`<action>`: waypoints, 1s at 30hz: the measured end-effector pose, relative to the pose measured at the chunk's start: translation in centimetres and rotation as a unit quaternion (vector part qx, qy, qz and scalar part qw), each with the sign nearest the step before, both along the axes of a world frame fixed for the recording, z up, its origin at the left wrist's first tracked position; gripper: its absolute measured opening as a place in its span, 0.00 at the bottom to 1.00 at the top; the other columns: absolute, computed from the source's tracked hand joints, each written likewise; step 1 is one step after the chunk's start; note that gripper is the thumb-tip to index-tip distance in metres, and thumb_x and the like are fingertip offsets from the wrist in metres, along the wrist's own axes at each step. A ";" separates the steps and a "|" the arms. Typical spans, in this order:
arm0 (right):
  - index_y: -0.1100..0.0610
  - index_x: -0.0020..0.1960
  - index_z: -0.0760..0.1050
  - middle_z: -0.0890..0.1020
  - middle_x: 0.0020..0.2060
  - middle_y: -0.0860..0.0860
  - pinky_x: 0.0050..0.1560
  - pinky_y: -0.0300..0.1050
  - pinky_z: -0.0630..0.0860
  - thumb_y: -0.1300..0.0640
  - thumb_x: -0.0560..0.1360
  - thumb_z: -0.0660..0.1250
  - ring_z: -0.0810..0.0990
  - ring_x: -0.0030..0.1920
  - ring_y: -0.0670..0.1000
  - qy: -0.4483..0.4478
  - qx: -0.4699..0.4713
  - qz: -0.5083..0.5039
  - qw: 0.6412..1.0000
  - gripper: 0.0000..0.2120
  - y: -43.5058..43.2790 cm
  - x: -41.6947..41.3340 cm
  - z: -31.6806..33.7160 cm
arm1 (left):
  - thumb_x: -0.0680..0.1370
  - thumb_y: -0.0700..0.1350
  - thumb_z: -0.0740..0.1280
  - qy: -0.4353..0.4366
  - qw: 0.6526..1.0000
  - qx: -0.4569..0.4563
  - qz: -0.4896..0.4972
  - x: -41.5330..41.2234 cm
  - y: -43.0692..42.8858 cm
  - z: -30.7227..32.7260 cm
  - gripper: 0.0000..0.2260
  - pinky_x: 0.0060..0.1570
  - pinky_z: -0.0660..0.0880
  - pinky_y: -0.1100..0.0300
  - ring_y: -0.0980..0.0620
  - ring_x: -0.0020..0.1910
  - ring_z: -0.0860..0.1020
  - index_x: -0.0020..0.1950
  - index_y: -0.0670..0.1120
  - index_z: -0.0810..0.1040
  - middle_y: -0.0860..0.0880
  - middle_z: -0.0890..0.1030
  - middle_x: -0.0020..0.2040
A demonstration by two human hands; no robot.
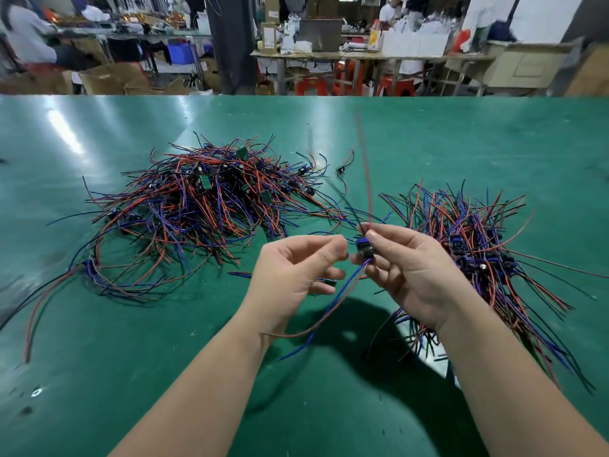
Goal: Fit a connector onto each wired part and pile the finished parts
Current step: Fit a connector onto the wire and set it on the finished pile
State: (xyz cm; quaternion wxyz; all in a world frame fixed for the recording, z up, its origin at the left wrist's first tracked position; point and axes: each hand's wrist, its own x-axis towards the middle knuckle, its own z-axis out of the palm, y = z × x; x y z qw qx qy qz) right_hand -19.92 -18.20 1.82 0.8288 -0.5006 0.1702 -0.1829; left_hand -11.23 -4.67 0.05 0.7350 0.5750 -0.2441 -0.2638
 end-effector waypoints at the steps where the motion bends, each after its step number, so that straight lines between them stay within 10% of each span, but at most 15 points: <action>1: 0.58 0.38 0.82 0.83 0.31 0.54 0.26 0.35 0.76 0.61 0.62 0.70 0.81 0.27 0.48 0.017 -0.008 -0.002 1.000 0.05 0.3 0.1 -0.2 | 0.63 0.51 0.74 -0.002 1.000 -0.003 -0.006 -0.3 -0.1 -0.1 0.12 0.29 0.77 0.64 0.55 0.30 0.81 0.43 0.47 0.85 0.47 0.85 0.38; 6: 0.57 0.31 0.83 0.83 0.29 0.53 0.26 0.35 0.75 0.61 0.62 0.74 0.77 0.24 0.46 0.079 -0.077 -0.025 0.994 0.02 1.2 0.6 -1.2 | 0.71 0.37 0.72 -0.047 0.999 0.004 0.001 -0.7 -0.6 -0.9 0.09 0.33 0.75 0.66 0.57 0.34 0.81 0.51 0.44 0.83 0.47 0.85 0.39; 16: 0.56 0.38 0.85 0.81 0.32 0.51 0.29 0.32 0.69 0.55 0.61 0.74 0.74 0.29 0.43 0.064 -0.132 0.023 0.989 0.07 0.0 0.4 -1.8 | 0.74 0.41 0.73 -0.215 0.973 0.084 0.000 -0.2 -0.5 -1.4 0.15 0.40 0.73 0.56 0.52 0.35 0.73 0.58 0.54 0.79 0.37 0.82 0.38; 20: 0.66 0.44 0.80 0.79 0.31 0.54 0.28 0.32 0.68 0.55 0.59 0.75 0.72 0.28 0.44 0.085 -0.126 0.059 0.987 0.18 -0.5 0.3 -1.6 | 0.70 0.47 0.75 -0.191 0.977 0.092 -0.027 0.1 -0.2 -1.4 0.22 0.39 0.74 0.55 0.50 0.33 0.78 0.59 0.56 0.68 0.42 0.83 0.35; 24: 0.63 0.38 0.82 0.78 0.31 0.56 0.28 0.34 0.66 0.64 0.69 0.72 0.69 0.28 0.46 0.131 -0.186 0.093 0.969 0.02 -0.8 -0.2 -1.3 | 0.70 0.43 0.76 -0.212 0.969 0.112 -0.068 0.1 -0.2 -1.8 0.26 0.36 0.72 0.63 0.54 0.29 0.75 0.61 0.58 0.66 0.49 0.81 0.31; 30: 0.64 0.40 0.79 0.79 0.27 0.51 0.27 0.33 0.73 0.60 0.64 0.71 0.76 0.26 0.44 0.104 -0.106 -0.045 0.988 0.07 -3.2 -1.1 0.2 | 0.71 0.43 0.76 -0.187 0.969 0.114 -0.118 -0.6 -0.4 -1.7 0.26 0.35 0.72 0.66 0.55 0.29 0.76 0.62 0.59 0.67 0.51 0.82 0.32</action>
